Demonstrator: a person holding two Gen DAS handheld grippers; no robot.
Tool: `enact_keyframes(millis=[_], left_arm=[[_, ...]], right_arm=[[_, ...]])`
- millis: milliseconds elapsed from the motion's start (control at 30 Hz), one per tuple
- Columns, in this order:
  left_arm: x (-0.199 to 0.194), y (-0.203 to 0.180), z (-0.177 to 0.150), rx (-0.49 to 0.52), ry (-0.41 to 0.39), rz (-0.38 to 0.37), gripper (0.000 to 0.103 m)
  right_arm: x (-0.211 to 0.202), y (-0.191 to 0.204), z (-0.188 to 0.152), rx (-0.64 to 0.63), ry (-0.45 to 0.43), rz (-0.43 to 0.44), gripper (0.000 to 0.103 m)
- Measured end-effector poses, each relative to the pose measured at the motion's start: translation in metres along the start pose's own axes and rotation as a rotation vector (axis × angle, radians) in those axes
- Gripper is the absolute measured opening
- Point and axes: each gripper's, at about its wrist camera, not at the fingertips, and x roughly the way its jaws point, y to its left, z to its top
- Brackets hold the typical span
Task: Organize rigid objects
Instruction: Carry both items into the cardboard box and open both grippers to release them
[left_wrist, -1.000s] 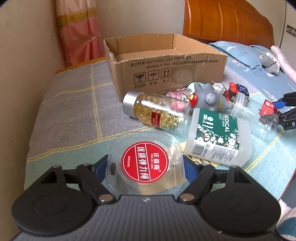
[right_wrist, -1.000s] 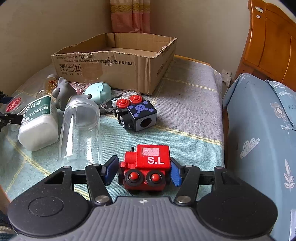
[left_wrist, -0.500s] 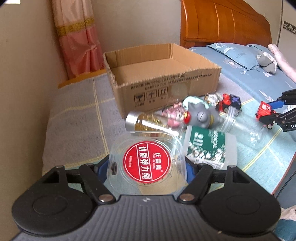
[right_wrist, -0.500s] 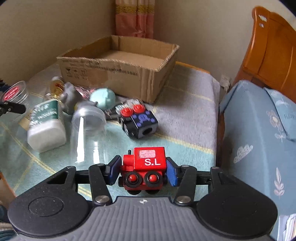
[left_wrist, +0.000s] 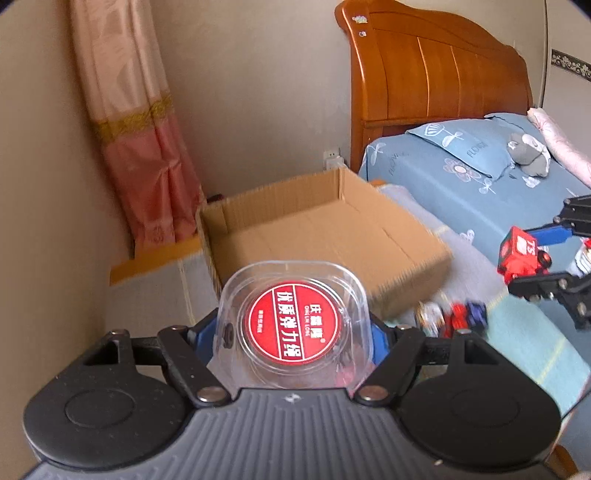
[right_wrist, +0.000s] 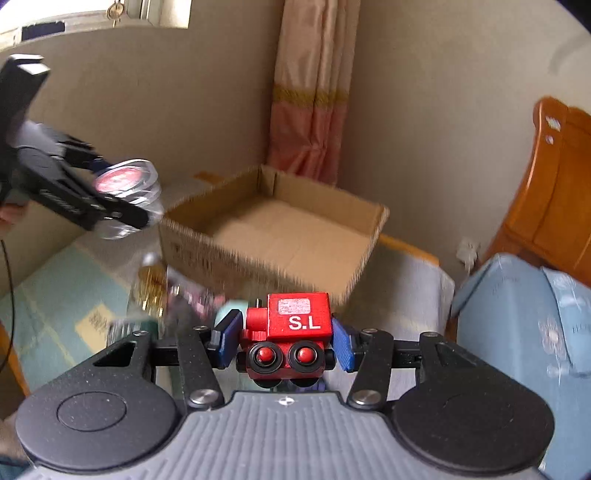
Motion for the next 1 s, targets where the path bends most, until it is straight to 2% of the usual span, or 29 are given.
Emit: enact_keyframes(millis=[200, 500, 533, 567, 600, 633, 733, 1000], left_arm=[[0.042, 0.017, 0.043, -0.018, 0.015, -0.008, 0.075], [0.111, 0.034, 0.071, -0.024, 0.061, 0.029, 0.075], [0.119, 0.035, 0.072, -0.026, 0.058, 0.039, 0.079], [0.126, 0.037, 0.073, -0.027, 0.059, 0.048, 0.089], [0.131, 0.038, 0.073, -0.036, 0.060, 0.066, 0.093], [0.134, 0.039, 0.072, -0.047, 0.061, 0.083, 0.094], [0.137, 0.042, 0.069, -0.056, 0.071, 0.053, 0.094], [0.107, 0.044, 0.055, -0.032, 0.046, 0.041, 0.094]], right_arm=[[0.016, -0.013, 0.036, 0.030, -0.030, 0.013, 0.056], [0.046, -0.025, 0.059, 0.035, -0.016, 0.017, 0.056], [0.049, -0.027, 0.060, 0.035, -0.012, 0.016, 0.056], [0.053, -0.027, 0.061, 0.035, -0.008, 0.016, 0.056], [0.057, -0.028, 0.062, 0.035, -0.003, 0.015, 0.056], [0.061, -0.029, 0.062, 0.037, 0.003, 0.015, 0.056], [0.072, -0.030, 0.062, 0.042, 0.019, 0.016, 0.056], [0.094, -0.034, 0.071, 0.038, 0.037, 0.018, 0.056]])
